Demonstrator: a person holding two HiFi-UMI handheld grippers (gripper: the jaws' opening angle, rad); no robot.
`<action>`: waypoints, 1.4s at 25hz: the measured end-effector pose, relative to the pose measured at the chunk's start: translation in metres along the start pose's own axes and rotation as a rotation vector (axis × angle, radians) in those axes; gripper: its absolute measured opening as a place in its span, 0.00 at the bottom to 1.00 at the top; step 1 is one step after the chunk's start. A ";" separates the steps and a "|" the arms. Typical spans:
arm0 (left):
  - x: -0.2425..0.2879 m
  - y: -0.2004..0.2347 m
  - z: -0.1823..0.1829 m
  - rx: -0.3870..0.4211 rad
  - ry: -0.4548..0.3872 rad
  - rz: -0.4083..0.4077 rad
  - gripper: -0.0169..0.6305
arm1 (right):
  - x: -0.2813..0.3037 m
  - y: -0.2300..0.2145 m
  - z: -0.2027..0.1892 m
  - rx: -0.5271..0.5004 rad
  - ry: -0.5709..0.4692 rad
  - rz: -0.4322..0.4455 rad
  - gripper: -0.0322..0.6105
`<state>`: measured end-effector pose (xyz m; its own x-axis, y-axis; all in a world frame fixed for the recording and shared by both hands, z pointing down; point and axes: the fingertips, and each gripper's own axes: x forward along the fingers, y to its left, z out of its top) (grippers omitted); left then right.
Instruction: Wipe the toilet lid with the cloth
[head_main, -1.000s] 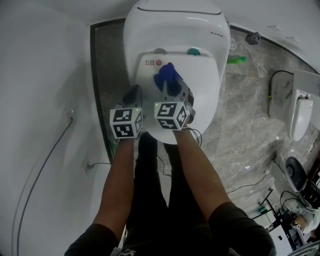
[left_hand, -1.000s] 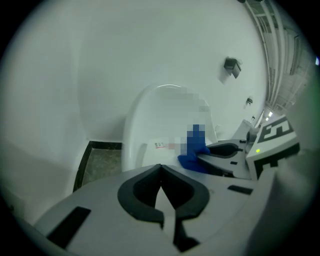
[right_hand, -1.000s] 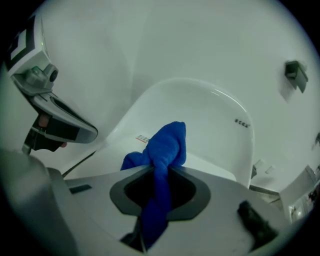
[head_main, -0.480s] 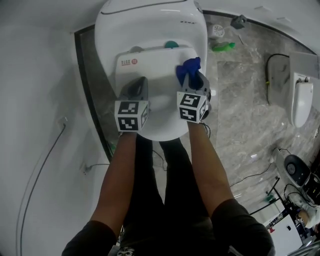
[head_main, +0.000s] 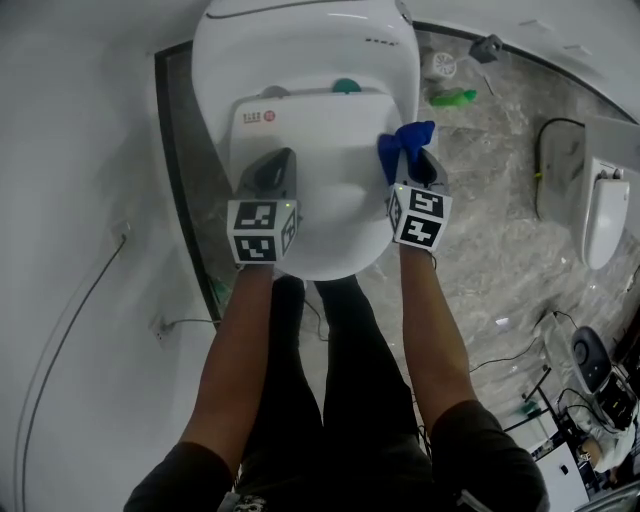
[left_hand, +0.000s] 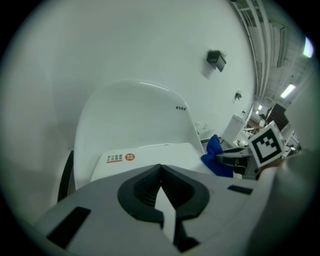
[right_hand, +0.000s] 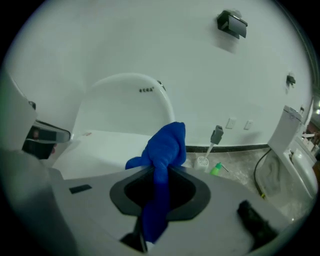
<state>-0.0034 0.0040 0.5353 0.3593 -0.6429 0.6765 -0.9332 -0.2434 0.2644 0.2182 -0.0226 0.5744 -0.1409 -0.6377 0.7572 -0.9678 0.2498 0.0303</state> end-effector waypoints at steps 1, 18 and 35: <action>-0.005 0.004 -0.001 -0.012 -0.010 0.007 0.04 | -0.007 0.015 0.007 -0.003 -0.018 0.027 0.15; -0.107 0.145 -0.080 -0.153 -0.002 0.222 0.04 | -0.030 0.333 -0.018 -0.311 0.062 0.392 0.15; -0.078 0.059 -0.088 -0.123 0.033 0.069 0.04 | -0.032 0.219 -0.022 -0.186 -0.026 0.171 0.15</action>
<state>-0.0860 0.1035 0.5585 0.2960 -0.6307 0.7174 -0.9488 -0.1072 0.2972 0.0154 0.0684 0.5714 -0.3069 -0.5923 0.7450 -0.8748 0.4839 0.0244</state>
